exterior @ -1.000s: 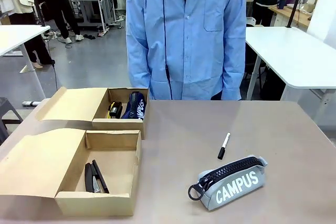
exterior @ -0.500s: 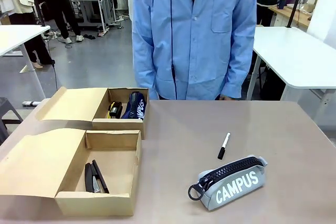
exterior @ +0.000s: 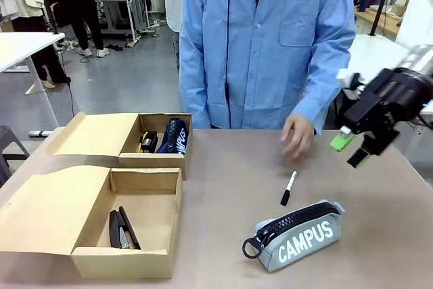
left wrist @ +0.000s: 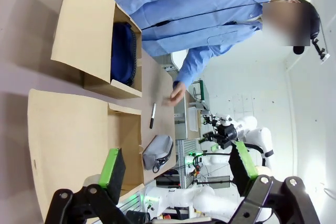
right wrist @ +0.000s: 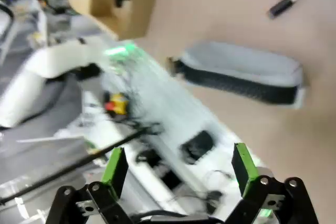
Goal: Place items inside the box.
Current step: Pick up a Pencil pouch or Stapler and place it inside the Mailer Box closest to the robot.
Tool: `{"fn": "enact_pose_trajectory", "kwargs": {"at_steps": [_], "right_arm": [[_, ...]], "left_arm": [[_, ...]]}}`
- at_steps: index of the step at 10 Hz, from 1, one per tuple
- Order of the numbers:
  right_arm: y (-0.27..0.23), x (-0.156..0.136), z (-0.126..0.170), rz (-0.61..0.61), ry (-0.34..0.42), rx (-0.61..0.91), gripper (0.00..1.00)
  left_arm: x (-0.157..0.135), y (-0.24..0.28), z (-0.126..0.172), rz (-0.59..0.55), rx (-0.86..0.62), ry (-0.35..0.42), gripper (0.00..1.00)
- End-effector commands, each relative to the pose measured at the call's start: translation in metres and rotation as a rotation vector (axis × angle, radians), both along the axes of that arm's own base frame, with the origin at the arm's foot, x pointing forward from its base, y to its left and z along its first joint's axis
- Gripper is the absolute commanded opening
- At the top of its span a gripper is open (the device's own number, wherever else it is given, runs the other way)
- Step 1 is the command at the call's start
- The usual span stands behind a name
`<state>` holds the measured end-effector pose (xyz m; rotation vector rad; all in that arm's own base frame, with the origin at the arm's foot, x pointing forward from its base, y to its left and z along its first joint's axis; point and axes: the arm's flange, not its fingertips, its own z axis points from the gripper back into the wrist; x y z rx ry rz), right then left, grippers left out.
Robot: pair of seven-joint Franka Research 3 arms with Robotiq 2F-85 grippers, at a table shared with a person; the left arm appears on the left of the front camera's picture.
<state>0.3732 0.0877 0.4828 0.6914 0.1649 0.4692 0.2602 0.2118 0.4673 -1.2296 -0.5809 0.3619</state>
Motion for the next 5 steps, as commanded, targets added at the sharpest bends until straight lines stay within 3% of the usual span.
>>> {"fn": "enact_pose_trajectory", "kwargs": {"at_steps": [1,2,3,4,5], "right_arm": [[-0.096,-0.021,-0.007,0.093,-0.104,0.335,1.0],[-0.149,-0.048,-0.006,-0.065,-0.192,0.488,1.0],[-0.196,-0.082,-0.007,-0.235,-0.347,0.512,1.0],[-0.236,-0.118,-0.015,-0.343,-0.532,0.646,1.0],[-0.267,-0.149,-0.039,-0.491,-0.499,0.941,1.0]], "left_arm": [[-0.001,-0.001,0.001,0.001,-0.006,-0.028,1.0],[-0.001,-0.001,0.001,0.001,-0.006,-0.028,1.0],[-0.001,-0.001,0.001,0.001,-0.006,-0.028,1.0],[-0.001,-0.001,0.001,0.001,-0.006,-0.028,1.0],[-0.001,-0.001,0.001,0.001,-0.006,-0.028,1.0]]}}
